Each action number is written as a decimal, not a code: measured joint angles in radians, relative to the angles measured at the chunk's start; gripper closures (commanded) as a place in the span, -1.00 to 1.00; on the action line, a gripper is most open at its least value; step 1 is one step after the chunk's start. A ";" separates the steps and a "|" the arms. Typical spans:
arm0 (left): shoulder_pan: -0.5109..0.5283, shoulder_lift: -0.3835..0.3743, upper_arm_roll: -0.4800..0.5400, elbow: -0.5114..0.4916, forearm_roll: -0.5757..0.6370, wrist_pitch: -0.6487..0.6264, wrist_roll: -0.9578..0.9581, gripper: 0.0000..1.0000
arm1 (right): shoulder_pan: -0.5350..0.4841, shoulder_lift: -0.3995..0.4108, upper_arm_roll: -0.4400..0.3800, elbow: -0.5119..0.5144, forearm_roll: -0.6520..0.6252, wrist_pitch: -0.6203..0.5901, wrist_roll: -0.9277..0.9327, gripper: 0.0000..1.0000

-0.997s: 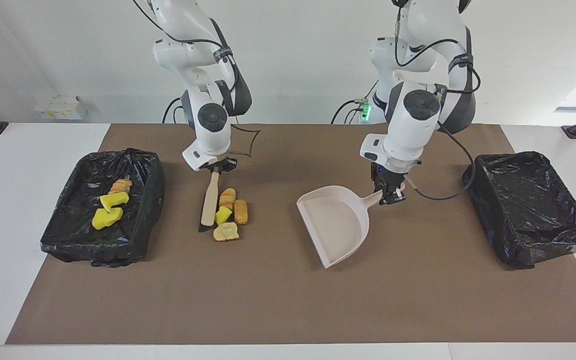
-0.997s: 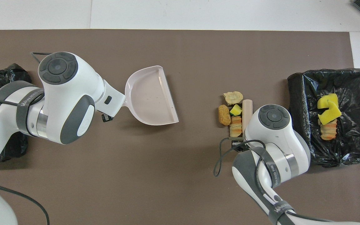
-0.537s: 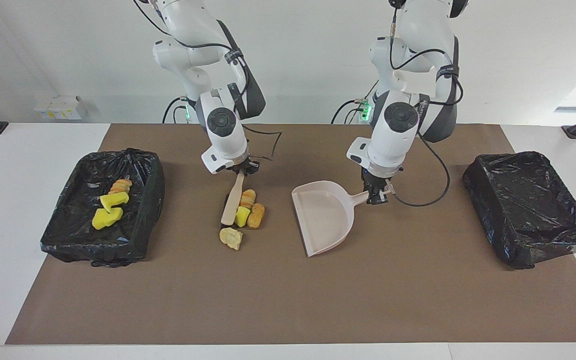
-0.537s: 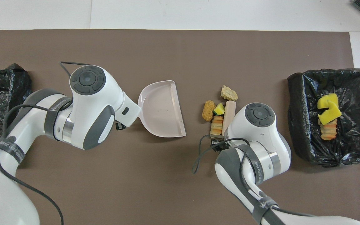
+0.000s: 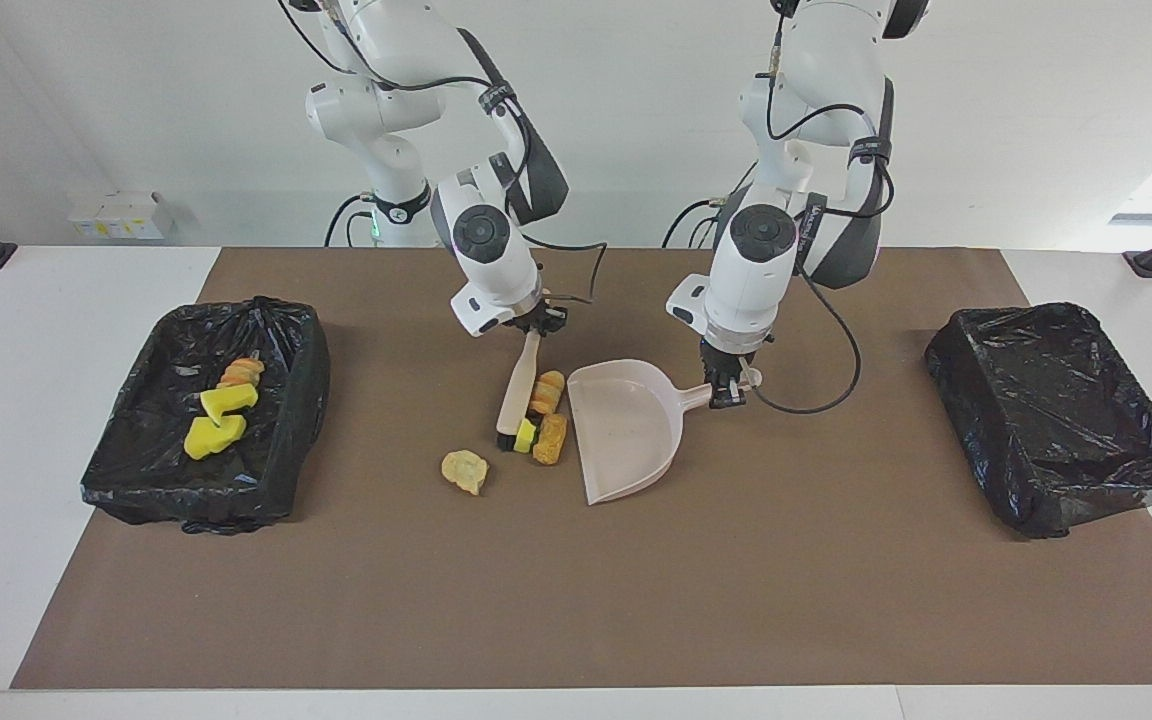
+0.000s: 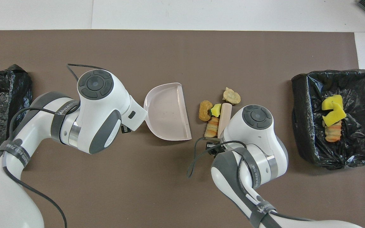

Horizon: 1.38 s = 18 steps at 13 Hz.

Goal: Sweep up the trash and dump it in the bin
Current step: 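Brush the sponges and bread into the dustpan with the right gripper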

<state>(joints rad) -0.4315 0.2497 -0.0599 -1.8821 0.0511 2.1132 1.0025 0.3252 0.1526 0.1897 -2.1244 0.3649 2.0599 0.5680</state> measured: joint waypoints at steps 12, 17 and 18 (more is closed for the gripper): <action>-0.006 0.000 0.004 -0.050 -0.007 0.127 0.120 1.00 | -0.084 -0.098 -0.014 0.239 -0.260 -0.404 -0.217 1.00; -0.003 0.000 0.008 -0.046 -0.035 0.100 -0.027 1.00 | -0.242 -0.023 -0.017 0.211 -0.604 -0.296 -0.504 1.00; -0.005 0.000 0.007 -0.040 -0.035 0.078 -0.058 1.00 | -0.237 0.017 -0.013 0.212 -0.640 -0.278 -0.507 1.00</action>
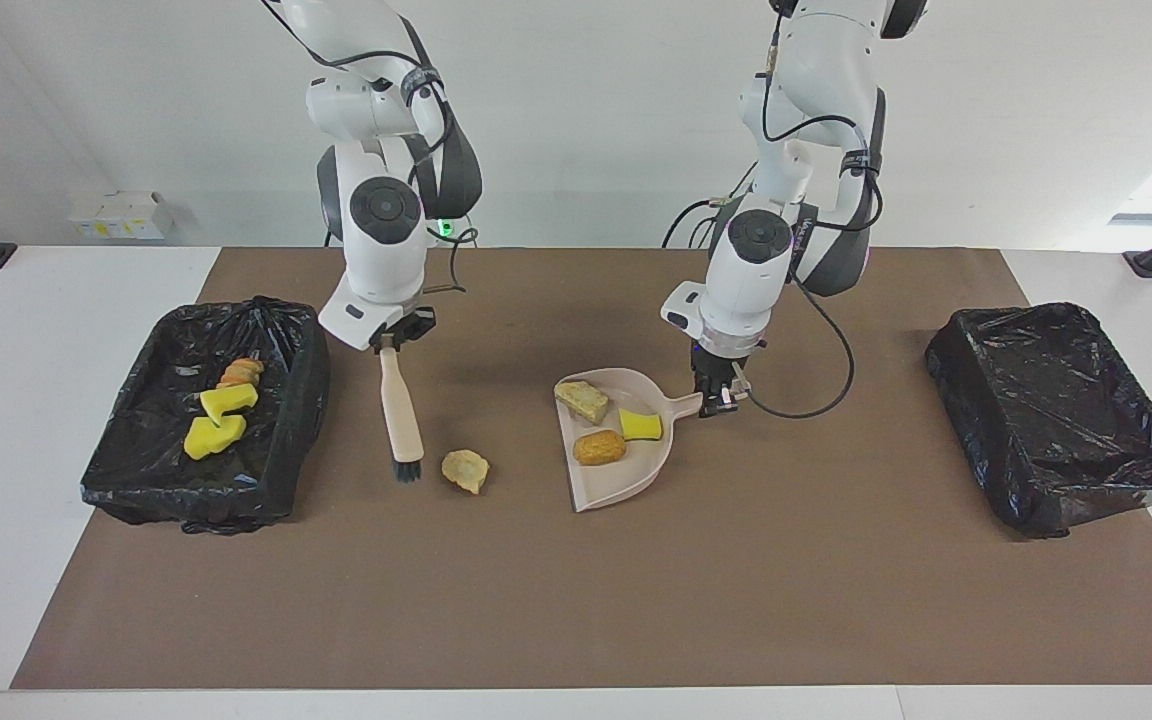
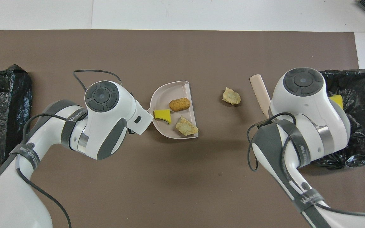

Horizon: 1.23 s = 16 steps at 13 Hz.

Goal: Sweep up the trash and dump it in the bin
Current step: 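Brush the sponges and bread into the dustpan with the right gripper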

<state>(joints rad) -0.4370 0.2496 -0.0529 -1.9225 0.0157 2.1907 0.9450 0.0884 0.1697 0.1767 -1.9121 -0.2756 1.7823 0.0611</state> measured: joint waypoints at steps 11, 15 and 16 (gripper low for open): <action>-0.024 -0.008 -0.006 -0.010 0.025 -0.061 -0.077 1.00 | 0.173 0.095 0.028 0.006 0.539 0.047 0.029 1.00; -0.031 -0.010 -0.007 -0.063 0.029 0.066 -0.012 1.00 | 0.209 0.006 0.031 0.026 0.564 -0.022 0.128 1.00; -0.026 -0.010 -0.005 -0.071 0.028 0.090 0.012 1.00 | 0.206 -0.033 0.028 0.028 0.563 -0.067 0.143 1.00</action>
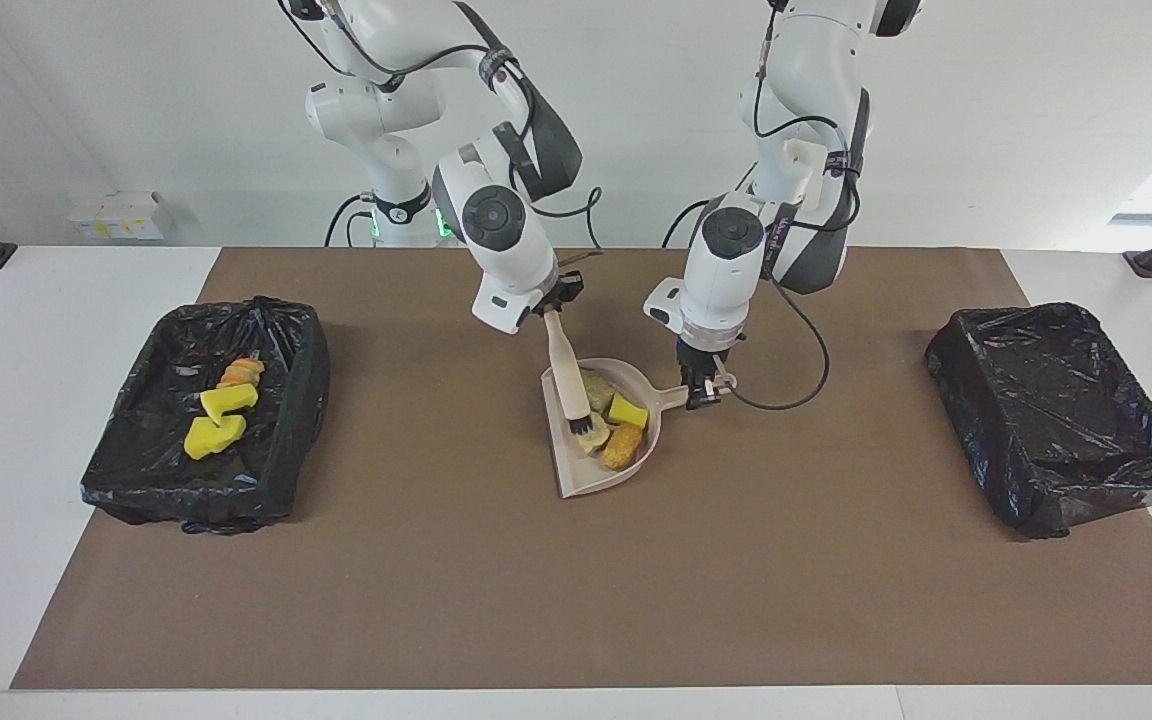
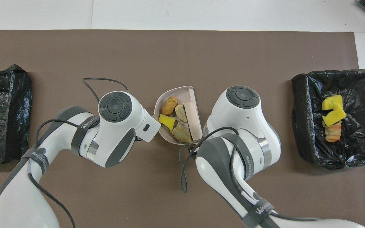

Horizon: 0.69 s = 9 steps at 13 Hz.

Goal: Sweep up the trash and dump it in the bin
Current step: 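Brush the sponges and bread into the dustpan with the right gripper, then carry the loaded dustpan with the left gripper over the nearby bin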

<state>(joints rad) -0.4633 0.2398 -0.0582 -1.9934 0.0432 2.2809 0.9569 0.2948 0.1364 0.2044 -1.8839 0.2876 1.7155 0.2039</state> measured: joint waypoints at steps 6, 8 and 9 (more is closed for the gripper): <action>0.070 -0.006 0.007 0.020 -0.024 -0.001 0.093 1.00 | -0.047 -0.212 -0.013 -0.001 -0.079 -0.250 0.064 1.00; 0.102 -0.019 0.007 0.076 -0.031 -0.092 0.123 1.00 | -0.057 -0.239 -0.013 -0.021 -0.079 -0.265 0.065 1.00; 0.121 -0.027 0.007 0.118 -0.041 -0.156 0.144 1.00 | -0.056 -0.245 -0.012 -0.036 -0.079 -0.258 0.075 1.00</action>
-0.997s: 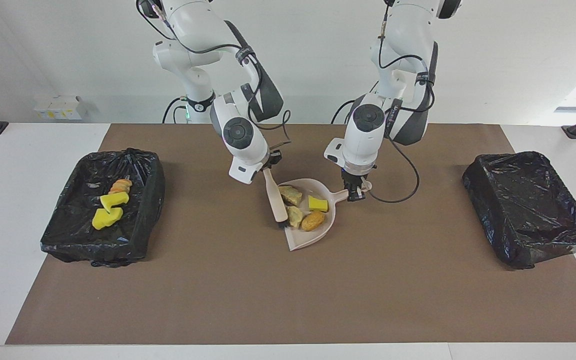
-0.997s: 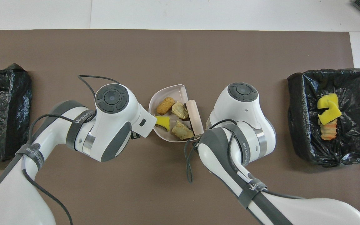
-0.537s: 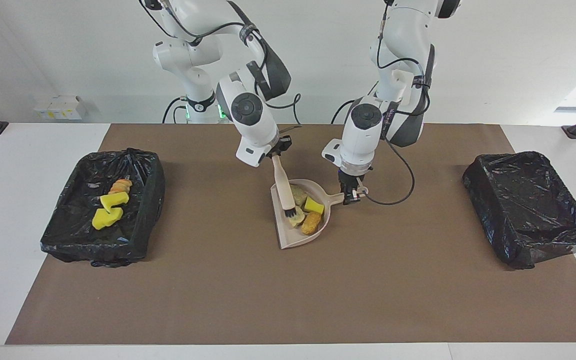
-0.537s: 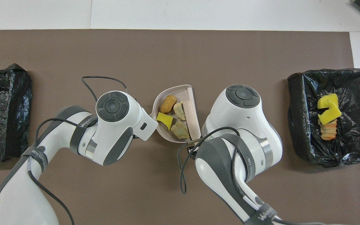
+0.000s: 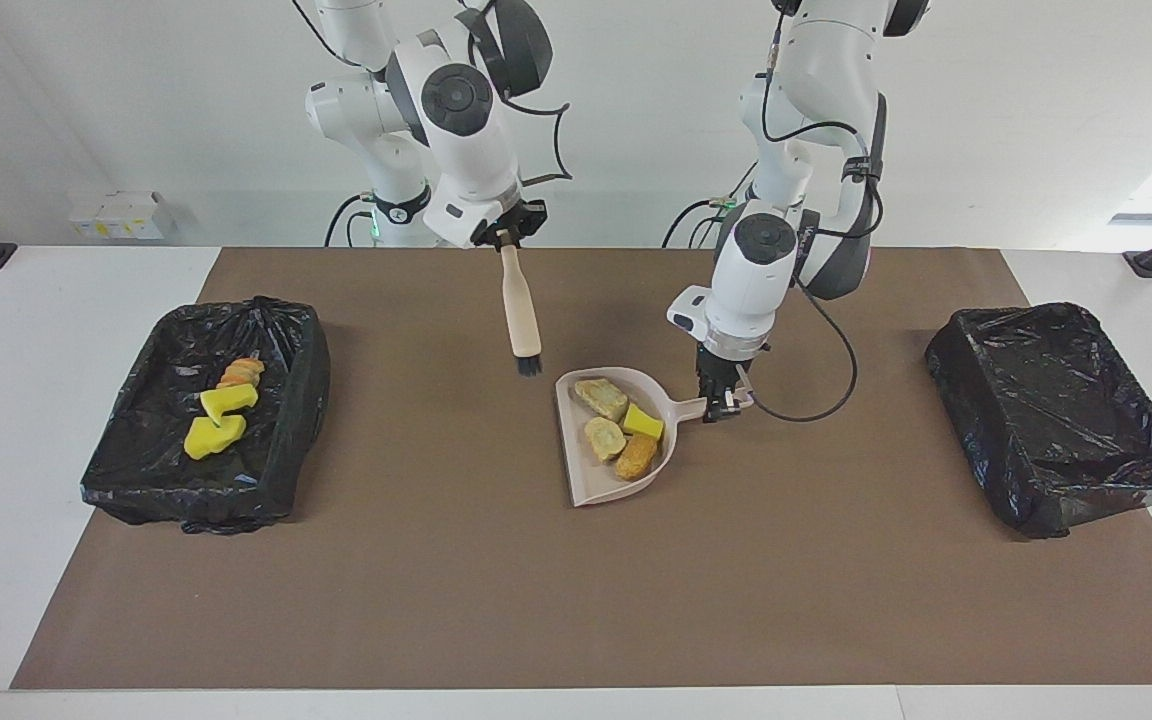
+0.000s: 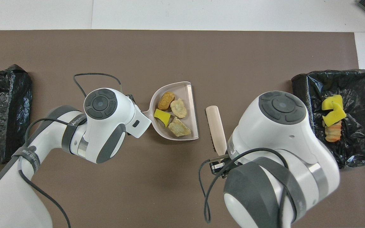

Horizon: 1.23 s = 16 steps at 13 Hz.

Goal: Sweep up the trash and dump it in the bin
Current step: 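Carry the loaded dustpan with the left gripper over the nearby bin, then tip the dustpan with the left gripper to dump debris into the bin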

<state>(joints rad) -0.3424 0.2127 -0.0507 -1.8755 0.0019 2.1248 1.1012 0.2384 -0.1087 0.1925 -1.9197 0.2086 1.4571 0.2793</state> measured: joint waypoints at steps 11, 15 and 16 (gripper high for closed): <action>0.330 -0.079 0.011 0.230 -0.041 -0.353 0.419 1.00 | 0.307 0.074 0.022 -0.173 0.087 0.358 0.381 1.00; 0.515 -0.078 0.018 0.231 -0.039 -0.352 0.659 1.00 | 0.421 0.180 0.022 -0.174 0.125 0.494 0.426 1.00; 0.567 -0.078 0.019 0.232 -0.038 -0.352 0.724 1.00 | 0.433 0.204 0.022 -0.174 0.125 0.511 0.427 1.00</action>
<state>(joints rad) 0.2243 0.1344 -0.0318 -1.6439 -0.0363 1.7729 1.8254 0.6713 0.0955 0.2146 -2.0933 0.3337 1.9683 0.7066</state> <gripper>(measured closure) 0.670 0.740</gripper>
